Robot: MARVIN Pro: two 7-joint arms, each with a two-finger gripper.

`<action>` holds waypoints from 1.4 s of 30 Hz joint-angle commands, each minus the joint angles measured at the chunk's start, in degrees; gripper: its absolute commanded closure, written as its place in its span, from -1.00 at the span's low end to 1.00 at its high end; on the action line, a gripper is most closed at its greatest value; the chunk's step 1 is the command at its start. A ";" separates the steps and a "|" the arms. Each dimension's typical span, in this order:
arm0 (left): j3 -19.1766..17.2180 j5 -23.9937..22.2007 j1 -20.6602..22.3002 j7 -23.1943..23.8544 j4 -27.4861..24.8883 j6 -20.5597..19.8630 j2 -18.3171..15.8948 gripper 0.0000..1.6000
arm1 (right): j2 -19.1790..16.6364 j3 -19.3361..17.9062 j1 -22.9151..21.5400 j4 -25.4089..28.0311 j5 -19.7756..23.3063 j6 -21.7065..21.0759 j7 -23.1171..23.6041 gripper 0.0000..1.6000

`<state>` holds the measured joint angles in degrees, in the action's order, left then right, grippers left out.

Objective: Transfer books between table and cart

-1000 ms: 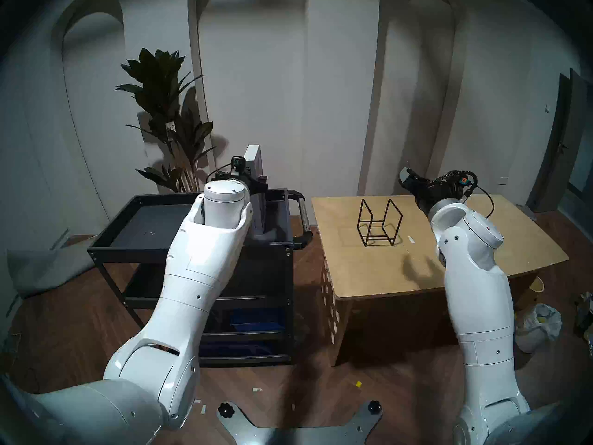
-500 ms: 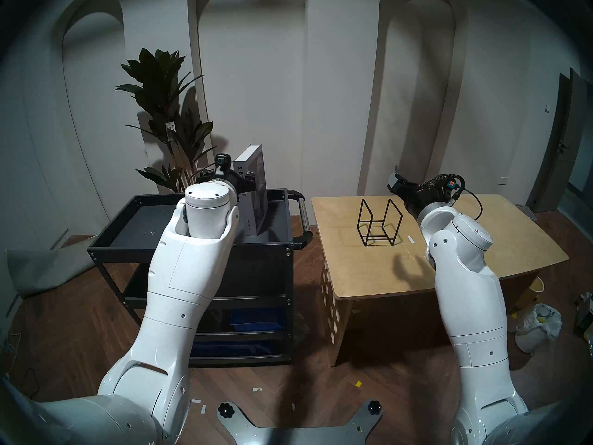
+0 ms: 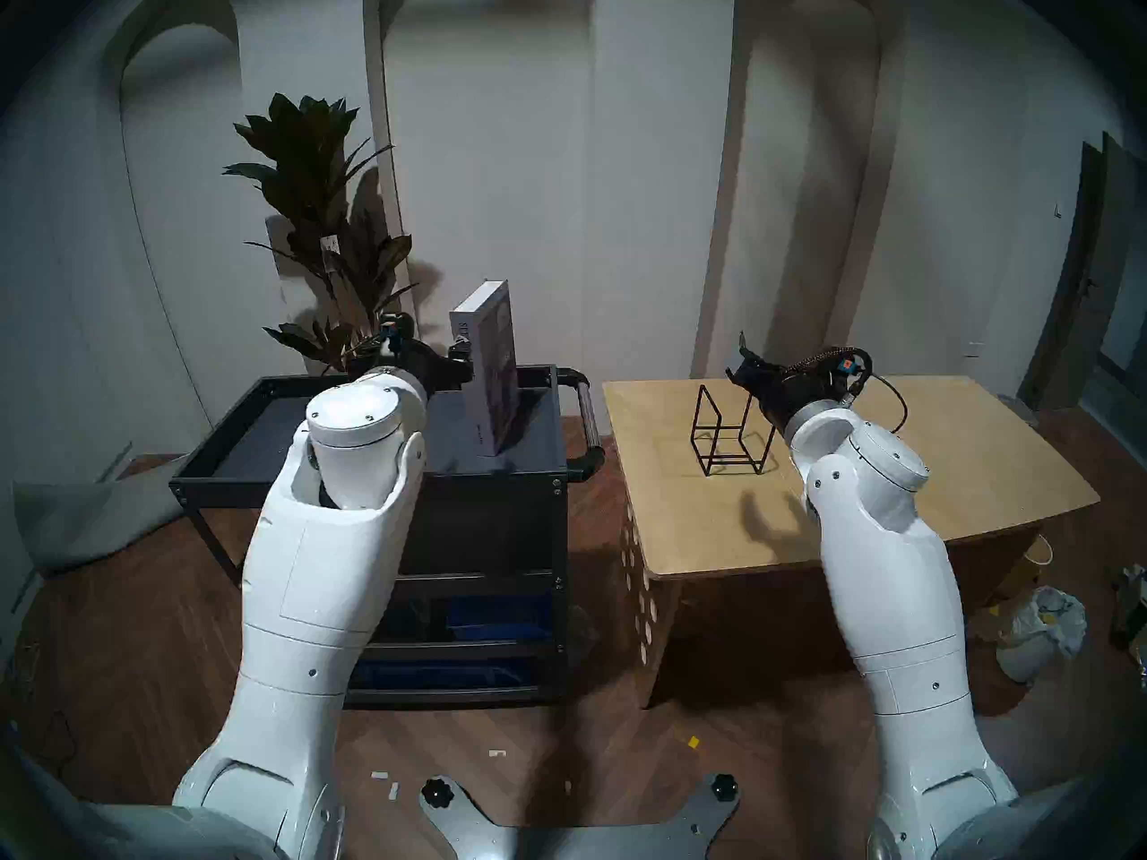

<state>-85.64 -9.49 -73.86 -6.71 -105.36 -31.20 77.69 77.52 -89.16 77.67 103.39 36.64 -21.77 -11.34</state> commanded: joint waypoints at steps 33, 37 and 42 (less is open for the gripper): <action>-4.72 4.42 -7.76 6.70 3.87 26.83 -4.41 -1.00 | -0.51 3.14 -0.70 -4.22 -5.55 9.73 4.32 -1.00; -4.58 4.56 -7.48 6.62 4.88 27.99 -4.37 -1.00 | -0.97 4.08 -0.77 -4.49 -7.88 10.09 3.38 -1.00; -4.50 4.61 -7.19 6.57 5.65 28.75 -4.35 -1.00 | -1.18 4.59 -0.84 -4.77 -9.13 10.68 2.77 -1.00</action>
<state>-89.87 -4.90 -83.66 -0.40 -99.16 -4.66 73.60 76.82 -84.90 77.62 97.88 29.20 -12.30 -8.08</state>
